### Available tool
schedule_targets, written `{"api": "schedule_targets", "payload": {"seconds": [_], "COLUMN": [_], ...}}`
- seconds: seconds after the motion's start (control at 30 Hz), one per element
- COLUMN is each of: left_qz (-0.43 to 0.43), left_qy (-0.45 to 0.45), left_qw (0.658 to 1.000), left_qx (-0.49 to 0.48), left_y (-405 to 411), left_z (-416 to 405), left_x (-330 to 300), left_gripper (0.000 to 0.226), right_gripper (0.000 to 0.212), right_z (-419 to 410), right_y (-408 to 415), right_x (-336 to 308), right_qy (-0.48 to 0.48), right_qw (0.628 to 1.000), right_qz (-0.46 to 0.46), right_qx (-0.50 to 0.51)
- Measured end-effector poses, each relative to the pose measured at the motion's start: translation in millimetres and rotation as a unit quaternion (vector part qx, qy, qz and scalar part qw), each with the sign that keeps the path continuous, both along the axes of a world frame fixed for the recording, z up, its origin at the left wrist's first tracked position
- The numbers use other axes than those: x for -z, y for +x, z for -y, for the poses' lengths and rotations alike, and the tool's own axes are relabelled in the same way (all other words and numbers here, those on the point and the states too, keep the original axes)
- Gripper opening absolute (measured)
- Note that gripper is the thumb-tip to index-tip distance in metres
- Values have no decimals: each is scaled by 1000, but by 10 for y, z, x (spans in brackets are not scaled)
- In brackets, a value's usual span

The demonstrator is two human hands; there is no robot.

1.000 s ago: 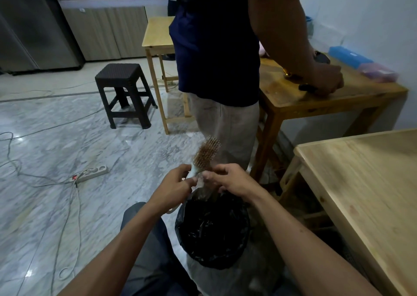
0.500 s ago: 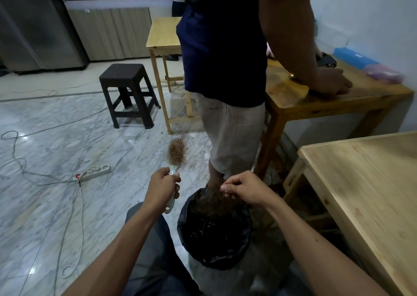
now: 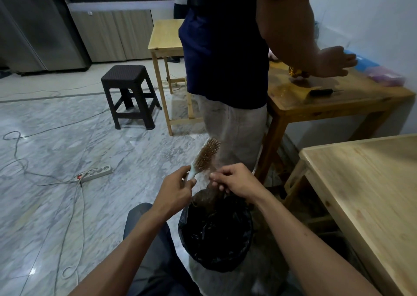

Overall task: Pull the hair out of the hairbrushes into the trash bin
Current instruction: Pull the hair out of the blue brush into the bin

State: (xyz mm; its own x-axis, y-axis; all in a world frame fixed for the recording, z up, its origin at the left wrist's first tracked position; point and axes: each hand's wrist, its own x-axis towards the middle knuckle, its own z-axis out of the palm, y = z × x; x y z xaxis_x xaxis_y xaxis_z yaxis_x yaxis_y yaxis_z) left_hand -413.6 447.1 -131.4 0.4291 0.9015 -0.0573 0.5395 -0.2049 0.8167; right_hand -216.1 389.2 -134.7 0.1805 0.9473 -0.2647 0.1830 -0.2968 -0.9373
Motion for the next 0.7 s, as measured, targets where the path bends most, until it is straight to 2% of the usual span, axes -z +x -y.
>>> {"api": "schedule_targets", "payload": {"seconds": [0.1, 0.33, 0.47, 0.53, 0.6, 0.63, 0.7], "left_qz": [-15, 26, 9, 4, 2, -2, -10], "left_qy": [-4, -54, -18, 5, 30, 42, 55], "left_qw": [999, 986, 994, 997, 999, 999, 998], "left_qx": [-35, -153, -108, -75, -37, -16, 13], "left_y": [-25, -100, -116, -97, -63, -47, -28], "left_z": [-47, -84, -86, -30, 11, 32, 31], "left_x": [47, 97, -3, -61, -62, -73, -52], "left_gripper": [47, 54, 45, 40, 29, 23, 31], "right_gripper": [18, 16, 12, 48, 77, 84, 91], "right_z": [21, 134, 159, 129, 90, 68, 12], "right_y": [14, 184, 218, 189, 120, 71, 9], "right_x": [21, 62, 158, 156, 120, 83, 64], "right_qy": [15, -18, -76, -102, -88, -65, -30], "right_qw": [999, 998, 989, 985, 992, 997, 999], "right_qz": [6, 52, 121, 126, 76, 35, -35], "right_qx": [29, -10, -40, -66, -50, -37, -21]}}
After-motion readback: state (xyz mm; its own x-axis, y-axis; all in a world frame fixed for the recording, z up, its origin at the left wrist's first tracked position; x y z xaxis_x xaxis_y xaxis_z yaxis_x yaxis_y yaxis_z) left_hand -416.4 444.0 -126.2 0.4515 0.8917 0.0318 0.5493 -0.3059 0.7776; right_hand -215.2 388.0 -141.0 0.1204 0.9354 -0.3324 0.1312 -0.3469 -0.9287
